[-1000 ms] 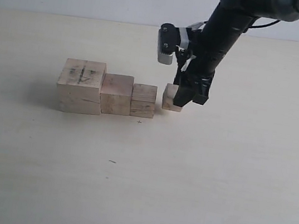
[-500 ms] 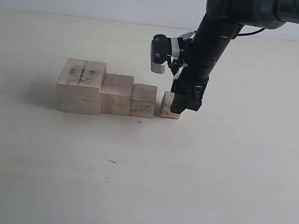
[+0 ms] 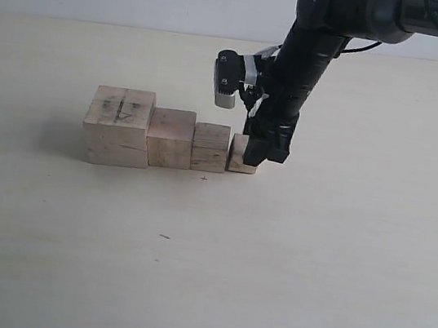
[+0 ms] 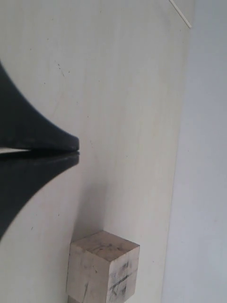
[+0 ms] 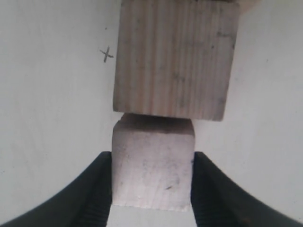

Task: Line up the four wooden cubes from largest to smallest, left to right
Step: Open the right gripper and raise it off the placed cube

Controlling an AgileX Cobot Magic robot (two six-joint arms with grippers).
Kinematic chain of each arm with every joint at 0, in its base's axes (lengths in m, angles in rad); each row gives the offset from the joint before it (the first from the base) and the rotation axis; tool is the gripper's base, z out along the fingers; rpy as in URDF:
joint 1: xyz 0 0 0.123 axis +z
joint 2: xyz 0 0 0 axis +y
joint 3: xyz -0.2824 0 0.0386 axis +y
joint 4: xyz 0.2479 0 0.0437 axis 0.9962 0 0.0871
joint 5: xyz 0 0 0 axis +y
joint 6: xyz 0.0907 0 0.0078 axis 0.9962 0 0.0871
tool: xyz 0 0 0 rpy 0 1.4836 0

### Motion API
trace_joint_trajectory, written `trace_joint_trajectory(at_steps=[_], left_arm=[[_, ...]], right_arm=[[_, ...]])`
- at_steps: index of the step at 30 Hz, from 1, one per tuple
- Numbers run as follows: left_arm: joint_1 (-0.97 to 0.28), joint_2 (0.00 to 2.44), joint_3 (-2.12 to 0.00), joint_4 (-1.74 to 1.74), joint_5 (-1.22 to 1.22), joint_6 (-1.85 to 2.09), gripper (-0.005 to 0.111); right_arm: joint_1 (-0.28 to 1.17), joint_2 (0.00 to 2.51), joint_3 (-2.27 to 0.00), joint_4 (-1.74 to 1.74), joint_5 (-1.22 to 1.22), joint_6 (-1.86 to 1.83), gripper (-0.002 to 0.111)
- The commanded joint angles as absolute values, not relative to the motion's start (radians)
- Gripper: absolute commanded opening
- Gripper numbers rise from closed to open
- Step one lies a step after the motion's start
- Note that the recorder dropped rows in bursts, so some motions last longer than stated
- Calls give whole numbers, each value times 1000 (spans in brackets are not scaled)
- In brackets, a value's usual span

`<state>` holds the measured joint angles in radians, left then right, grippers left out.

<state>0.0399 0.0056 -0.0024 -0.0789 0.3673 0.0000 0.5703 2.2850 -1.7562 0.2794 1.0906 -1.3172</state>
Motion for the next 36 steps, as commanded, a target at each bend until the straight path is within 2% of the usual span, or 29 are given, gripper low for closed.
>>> trace_joint_trajectory(at_steps=[1, 11, 13, 19, 22, 27, 36], left_arm=[[34, 0, 0, -78, 356, 0, 0], [34, 0, 0, -78, 356, 0, 0], [34, 0, 0, -78, 356, 0, 0], [34, 0, 0, -78, 356, 0, 0], [34, 0, 0, -78, 356, 0, 0], [34, 0, 0, -78, 356, 0, 0], [34, 0, 0, -78, 356, 0, 0]], right_arm=[[571, 2281, -1764, 313, 1066, -1324, 0], [571, 2281, -1764, 307, 1066, -1273, 2], [571, 2281, -1764, 316, 1067, -1257, 9], [571, 2281, -1764, 316, 1077, -1253, 49], [571, 2281, -1764, 316, 1077, -1245, 57], [571, 2275, -1764, 316, 1074, -1235, 62], [562, 2201, -1764, 278, 1074, -1150, 64]])
